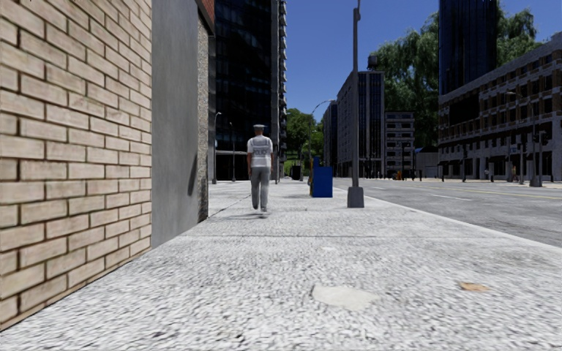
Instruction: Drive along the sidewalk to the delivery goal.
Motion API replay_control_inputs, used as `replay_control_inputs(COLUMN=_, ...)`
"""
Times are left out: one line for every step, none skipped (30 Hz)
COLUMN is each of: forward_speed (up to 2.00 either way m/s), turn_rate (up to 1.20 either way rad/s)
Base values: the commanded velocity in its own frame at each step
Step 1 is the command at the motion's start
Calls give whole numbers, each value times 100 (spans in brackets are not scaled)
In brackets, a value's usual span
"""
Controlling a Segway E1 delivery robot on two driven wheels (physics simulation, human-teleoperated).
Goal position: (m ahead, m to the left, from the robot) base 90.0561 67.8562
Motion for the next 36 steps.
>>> replay_control_inputs(forward_speed=200, turn_rate=0)
replay_control_inputs(forward_speed=200, turn_rate=0)
replay_control_inputs(forward_speed=200, turn_rate=0)
replay_control_inputs(forward_speed=200, turn_rate=0)
replay_control_inputs(forward_speed=200, turn_rate=0)
replay_control_inputs(forward_speed=200, turn_rate=0)
replay_control_inputs(forward_speed=200, turn_rate=0)
replay_control_inputs(forward_speed=200, turn_rate=0)
replay_control_inputs(forward_speed=200, turn_rate=0)
replay_control_inputs(forward_speed=200, turn_rate=0)
replay_control_inputs(forward_speed=200, turn_rate=0)
replay_control_inputs(forward_speed=200, turn_rate=0)
replay_control_inputs(forward_speed=200, turn_rate=0)
replay_control_inputs(forward_speed=200, turn_rate=0)
replay_control_inputs(forward_speed=200, turn_rate=0)
replay_control_inputs(forward_speed=200, turn_rate=0)
replay_control_inputs(forward_speed=200, turn_rate=0)
replay_control_inputs(forward_speed=200, turn_rate=0)
replay_control_inputs(forward_speed=200, turn_rate=0)
replay_control_inputs(forward_speed=200, turn_rate=0)
replay_control_inputs(forward_speed=200, turn_rate=0)
replay_control_inputs(forward_speed=200, turn_rate=0)
replay_control_inputs(forward_speed=200, turn_rate=0)
replay_control_inputs(forward_speed=200, turn_rate=0)
replay_control_inputs(forward_speed=200, turn_rate=0)
replay_control_inputs(forward_speed=200, turn_rate=0)
replay_control_inputs(forward_speed=200, turn_rate=0)
replay_control_inputs(forward_speed=200, turn_rate=0)
replay_control_inputs(forward_speed=200, turn_rate=0)
replay_control_inputs(forward_speed=200, turn_rate=0)
replay_control_inputs(forward_speed=200, turn_rate=0)
replay_control_inputs(forward_speed=200, turn_rate=0)
replay_control_inputs(forward_speed=200, turn_rate=0)
replay_control_inputs(forward_speed=200, turn_rate=0)
replay_control_inputs(forward_speed=200, turn_rate=0)
replay_control_inputs(forward_speed=200, turn_rate=0)
